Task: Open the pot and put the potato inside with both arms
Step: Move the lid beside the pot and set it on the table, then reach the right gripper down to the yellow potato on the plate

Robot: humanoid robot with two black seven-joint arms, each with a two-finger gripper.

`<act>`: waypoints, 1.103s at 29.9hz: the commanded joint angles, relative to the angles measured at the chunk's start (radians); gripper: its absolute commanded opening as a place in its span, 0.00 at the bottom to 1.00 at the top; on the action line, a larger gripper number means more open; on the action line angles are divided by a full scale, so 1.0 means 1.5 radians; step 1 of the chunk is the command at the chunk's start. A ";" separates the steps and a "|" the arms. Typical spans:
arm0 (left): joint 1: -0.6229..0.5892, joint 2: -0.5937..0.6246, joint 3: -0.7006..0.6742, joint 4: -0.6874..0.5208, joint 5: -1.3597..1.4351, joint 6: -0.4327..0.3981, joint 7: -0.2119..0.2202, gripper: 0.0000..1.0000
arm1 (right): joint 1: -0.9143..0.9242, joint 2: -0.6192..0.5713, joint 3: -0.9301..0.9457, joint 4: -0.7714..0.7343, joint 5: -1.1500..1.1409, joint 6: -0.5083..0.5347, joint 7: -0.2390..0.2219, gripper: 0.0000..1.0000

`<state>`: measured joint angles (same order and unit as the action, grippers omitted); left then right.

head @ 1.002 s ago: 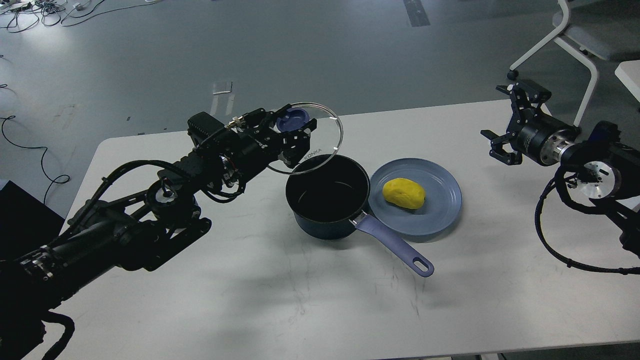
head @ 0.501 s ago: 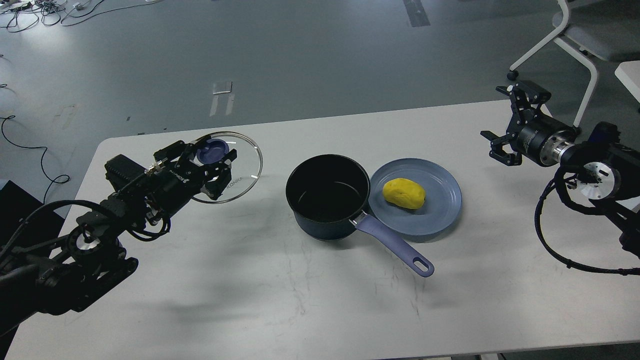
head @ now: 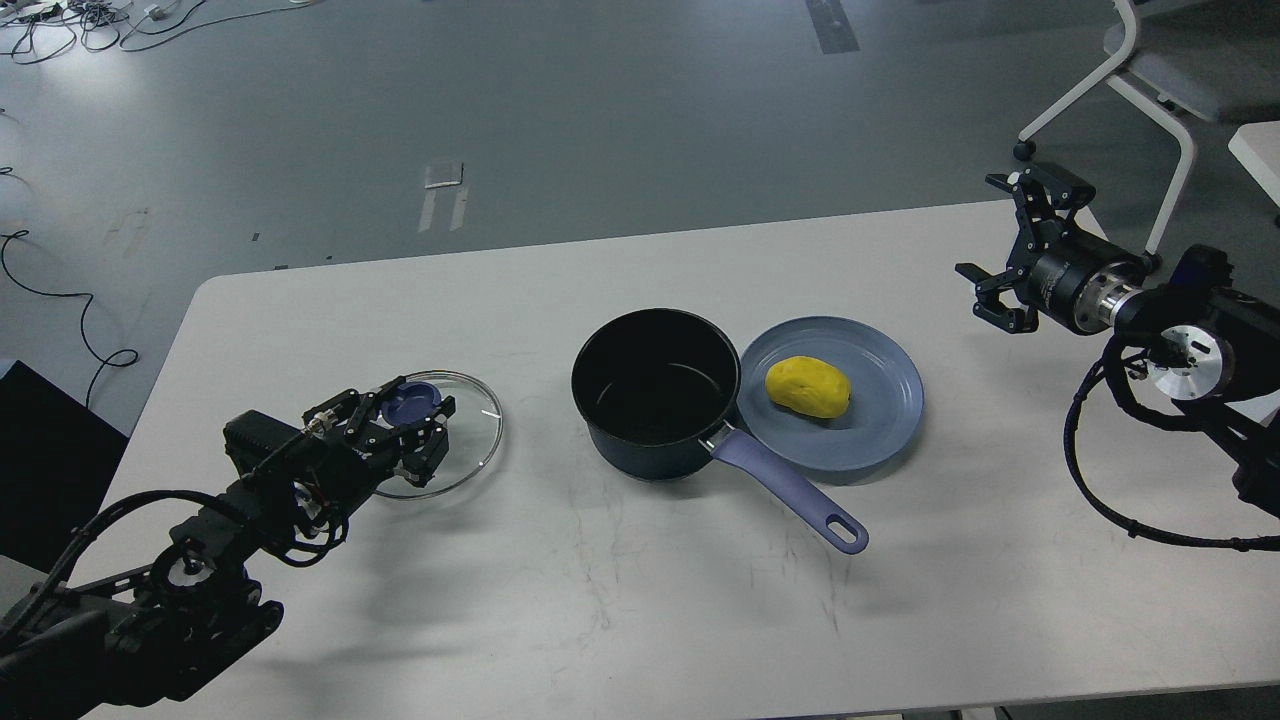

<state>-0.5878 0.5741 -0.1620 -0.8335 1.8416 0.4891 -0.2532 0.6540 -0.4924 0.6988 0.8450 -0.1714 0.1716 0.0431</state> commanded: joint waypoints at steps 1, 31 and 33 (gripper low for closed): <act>0.009 -0.005 0.001 0.009 -0.002 0.000 -0.001 0.63 | 0.002 0.000 -0.011 0.000 0.001 0.000 0.001 1.00; -0.252 0.008 -0.057 -0.227 -0.820 -0.013 -0.009 0.98 | 0.060 -0.011 -0.132 0.117 -0.522 -0.064 0.117 1.00; -0.272 -0.006 -0.060 -0.227 -0.901 -0.043 0.022 0.98 | 0.060 -0.022 -0.173 0.134 -0.639 -0.082 0.148 1.00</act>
<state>-0.9508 0.5909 -0.2443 -1.1714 0.6702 0.4706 -0.2661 0.7426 -0.5094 0.5117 0.9995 -0.8974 0.0811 0.2136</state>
